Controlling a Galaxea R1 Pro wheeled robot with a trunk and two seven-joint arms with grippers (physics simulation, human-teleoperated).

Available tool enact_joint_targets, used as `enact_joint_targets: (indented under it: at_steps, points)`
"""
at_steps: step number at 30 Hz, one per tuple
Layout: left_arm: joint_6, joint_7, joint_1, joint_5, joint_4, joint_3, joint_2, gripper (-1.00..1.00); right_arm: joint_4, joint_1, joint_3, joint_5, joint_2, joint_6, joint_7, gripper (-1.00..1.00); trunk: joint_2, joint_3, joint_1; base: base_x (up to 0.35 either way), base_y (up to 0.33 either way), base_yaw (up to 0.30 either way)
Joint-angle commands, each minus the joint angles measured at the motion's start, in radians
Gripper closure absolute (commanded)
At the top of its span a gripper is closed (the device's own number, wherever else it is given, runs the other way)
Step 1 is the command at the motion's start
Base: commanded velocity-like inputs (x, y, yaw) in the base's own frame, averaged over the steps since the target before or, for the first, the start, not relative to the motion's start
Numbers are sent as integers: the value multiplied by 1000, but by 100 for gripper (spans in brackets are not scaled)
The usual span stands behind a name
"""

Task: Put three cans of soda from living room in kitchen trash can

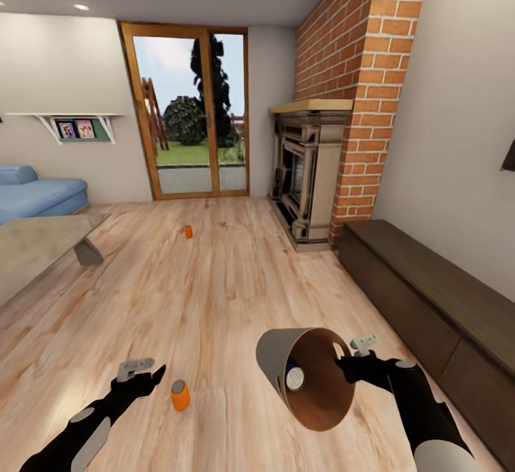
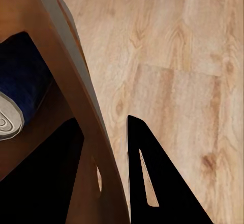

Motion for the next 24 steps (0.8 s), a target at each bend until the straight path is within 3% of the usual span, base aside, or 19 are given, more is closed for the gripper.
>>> enact_joint_targets:
  at_steps: [1, 8, 13, 15, 22, 24]
  points:
    - [0, 0, 0, 0, 0, 0, 0, -100, -1, 0, -2, -15, -2, 3, 6, 100, 0, 0, 0, 324, 0, 4]
    - [7, 0, 0, 1, 0, 0, 0, -100, -3, 8, -14, -25, -14, -21, 7, 100, 0, 0, 0, 324, 0, 1]
    - [74, 1, 0, 3, 1, 0, -1, -100, -8, 9, -15, -28, -7, -27, 7, 100, 0, 0, 0, 324, 0, 0]
    - [123, 6, 0, 4, 36, 6, -1, -100, -13, 9, -3, -28, 1, -14, 5, 100, 0, 0, 0, 324, 0, 0]
    - [139, 11, 0, 7, 92, 10, 0, -100, -135, 1, 15, -28, 66, 121, 8, 100, 0, 0, 0, 324, 0, 5]
    - [140, 12, 0, 6, 97, 11, 0, -100, -155, 0, 49, -25, 74, 149, 6, 100, 0, 0, 0, 323, 0, 115]
